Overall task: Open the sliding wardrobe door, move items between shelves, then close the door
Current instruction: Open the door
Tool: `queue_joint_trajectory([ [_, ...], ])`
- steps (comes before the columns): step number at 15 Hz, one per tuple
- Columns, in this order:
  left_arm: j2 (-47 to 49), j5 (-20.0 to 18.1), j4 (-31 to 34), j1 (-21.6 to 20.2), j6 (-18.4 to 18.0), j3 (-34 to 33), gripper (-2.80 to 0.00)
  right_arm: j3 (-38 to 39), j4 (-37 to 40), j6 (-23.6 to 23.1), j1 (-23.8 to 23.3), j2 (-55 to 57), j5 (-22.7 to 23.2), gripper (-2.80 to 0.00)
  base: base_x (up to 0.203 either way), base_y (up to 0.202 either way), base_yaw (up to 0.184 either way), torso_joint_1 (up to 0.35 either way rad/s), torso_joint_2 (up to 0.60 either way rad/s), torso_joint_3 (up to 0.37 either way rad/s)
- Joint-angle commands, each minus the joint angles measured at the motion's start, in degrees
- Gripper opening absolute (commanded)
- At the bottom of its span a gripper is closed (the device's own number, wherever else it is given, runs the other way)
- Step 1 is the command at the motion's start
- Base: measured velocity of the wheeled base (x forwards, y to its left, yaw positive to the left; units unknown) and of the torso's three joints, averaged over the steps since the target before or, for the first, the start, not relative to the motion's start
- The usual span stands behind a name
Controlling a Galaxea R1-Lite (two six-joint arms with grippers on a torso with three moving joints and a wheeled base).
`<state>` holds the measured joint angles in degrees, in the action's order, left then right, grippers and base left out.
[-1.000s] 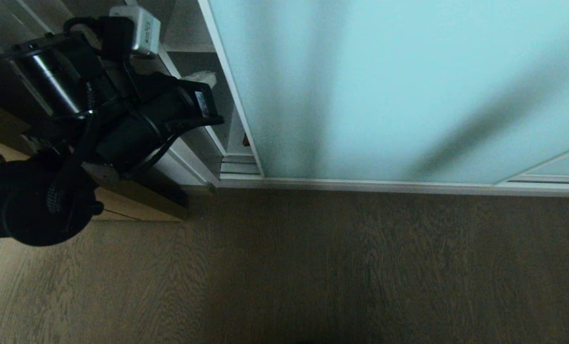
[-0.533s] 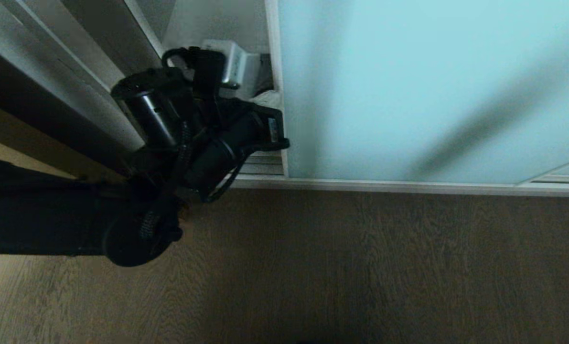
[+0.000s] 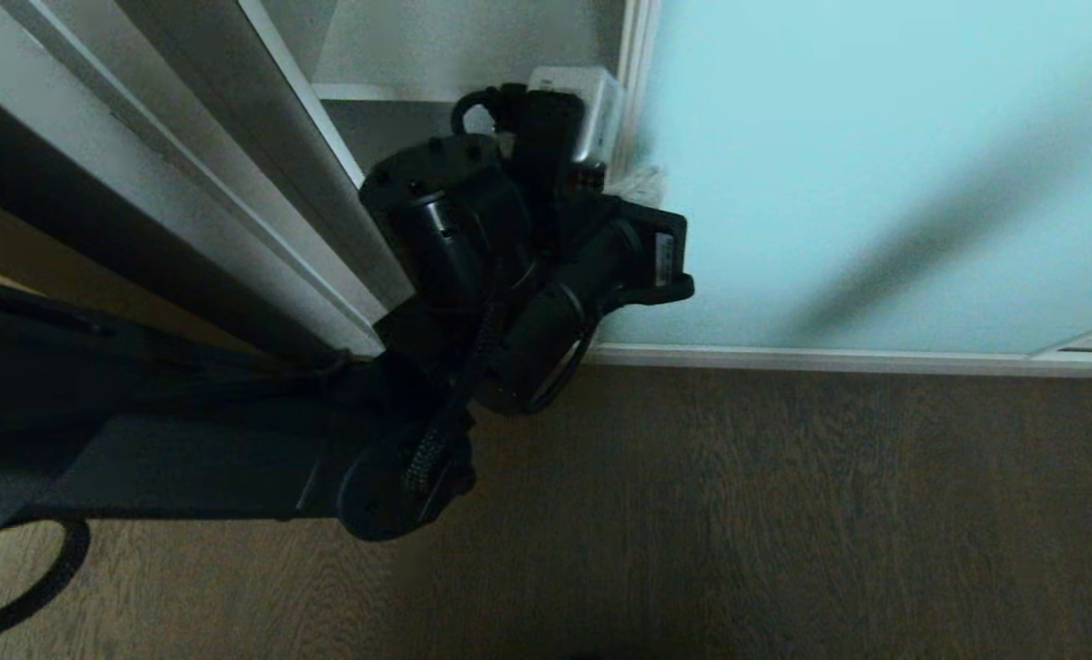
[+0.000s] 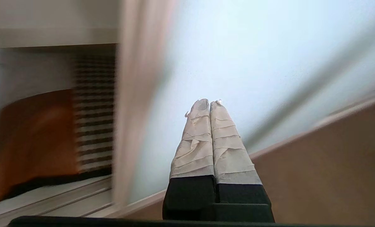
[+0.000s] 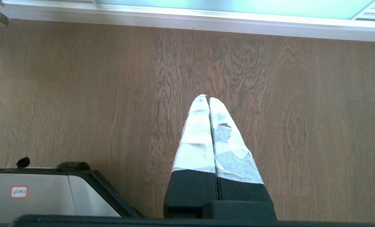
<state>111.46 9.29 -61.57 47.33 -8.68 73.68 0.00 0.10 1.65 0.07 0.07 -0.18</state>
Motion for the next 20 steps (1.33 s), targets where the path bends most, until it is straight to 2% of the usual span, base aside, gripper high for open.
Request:
queue_joint_trajectory([
  [1, 3.27, 0.11, -0.30, 2.53, -0.02, 2.07, -2.80, 0.00, -0.01, 0.07, 0.01, 0.01, 0.01, -2.80, 0.000, 0.000, 0.000, 0.000, 0.00, 0.000],
  [5, 7.87, 0.33, -0.61, 6.32, -0.16, 4.79, -2.80, 0.00, -0.01, 0.02, 0.01, 0.01, 0.01, -2.80, 0.000, 0.000, 0.000, 0.000, 0.00, 0.000],
  [9, 2.86, 3.61, -1.74, 6.48, -0.48, 3.84, -2.80, 0.00, -0.01, 0.02, 0.01, 0.01, 0.01, -2.80, 0.000, 0.000, 0.000, 0.000, 0.00, 0.000],
  [14, -6.83, 5.34, -2.12, 7.87, -0.06, -6.03, -2.80, 0.00, -0.01, 0.02, 0.01, 0.01, 0.01, -2.80, 0.000, 0.000, 0.000, 0.000, 0.00, 0.000],
  [17, -3.44, 5.54, -1.86, 7.73, -0.11, -2.29, -2.80, 0.00, -0.01, 0.02, 0.01, 0.01, 0.01, -2.80, 0.000, 0.000, 0.000, 0.000, 0.00, 0.000],
  [20, 2.91, 5.46, -1.48, 7.56, -0.12, 7.56, -2.80, 0.00, -0.01, 0.02, 0.01, 0.01, 0.01, -2.80, 0.000, 0.000, 0.000, 0.000, 0.00, 0.000],
])
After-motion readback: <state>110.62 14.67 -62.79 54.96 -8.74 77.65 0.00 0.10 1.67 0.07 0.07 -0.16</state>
